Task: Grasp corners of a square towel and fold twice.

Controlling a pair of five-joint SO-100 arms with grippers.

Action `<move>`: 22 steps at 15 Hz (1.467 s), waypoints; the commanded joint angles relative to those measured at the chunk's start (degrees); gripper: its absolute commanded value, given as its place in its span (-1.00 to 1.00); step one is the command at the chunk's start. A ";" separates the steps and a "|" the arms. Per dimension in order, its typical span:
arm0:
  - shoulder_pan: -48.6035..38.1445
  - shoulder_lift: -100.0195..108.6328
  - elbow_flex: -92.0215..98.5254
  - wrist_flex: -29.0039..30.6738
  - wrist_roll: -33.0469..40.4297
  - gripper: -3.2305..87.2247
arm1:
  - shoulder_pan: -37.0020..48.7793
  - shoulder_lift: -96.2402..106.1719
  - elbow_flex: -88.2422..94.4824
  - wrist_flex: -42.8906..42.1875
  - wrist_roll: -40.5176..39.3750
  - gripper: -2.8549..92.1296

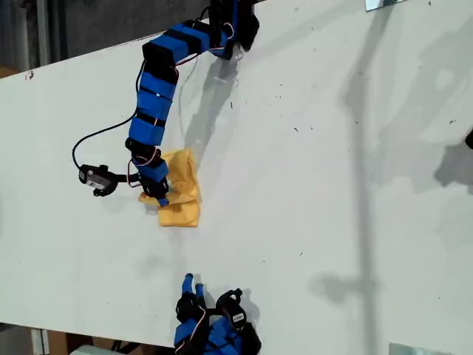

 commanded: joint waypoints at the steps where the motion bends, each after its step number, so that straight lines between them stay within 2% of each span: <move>1: 0.09 0.35 -0.35 -0.70 -0.18 -0.53 | -0.18 2.02 -4.39 -1.58 -0.70 -0.55; 8: 0.09 0.35 -0.35 -0.62 -0.18 -0.53 | -1.76 9.84 -1.32 -0.70 -2.99 -0.41; 10: 0.18 0.35 -0.35 -0.62 -0.09 -0.53 | -2.81 22.85 11.07 3.16 -2.64 -0.32; 12: 0.35 0.53 -0.35 -0.62 0.35 -0.49 | -4.13 43.07 37.44 3.43 0.62 -0.30; 13: 0.35 0.62 -0.35 -0.62 0.62 -0.46 | -4.83 54.32 52.29 1.93 3.25 -0.47; 14: 0.79 1.05 -0.35 -0.44 0.88 -0.48 | -5.36 67.32 67.50 -0.97 6.06 -0.76; 15: 1.32 1.67 -0.35 -0.35 1.05 -0.49 | -5.54 81.04 79.72 -1.32 8.88 -0.94; 16: 1.93 1.76 -0.53 -0.35 3.52 -0.51 | -5.63 95.80 89.30 0.35 9.84 -0.94; 17: 3.87 1.76 -0.97 -0.35 7.03 -0.51 | -4.39 109.78 96.06 6.42 10.28 -0.94; 19: 8.61 1.85 -1.49 -0.53 8.88 -0.46 | -4.13 137.37 105.12 21.88 10.20 -0.94; 20: 10.90 1.85 -1.67 -1.23 10.37 -0.42 | -5.19 135.26 103.54 24.96 9.76 -0.94; 21: 12.30 1.93 -1.67 -1.58 10.37 -0.41 | -6.06 136.67 105.56 24.08 6.59 -0.94; 22: 11.87 1.93 -1.23 -0.53 7.73 -0.42 | -5.98 136.67 106.70 24.26 5.71 -0.94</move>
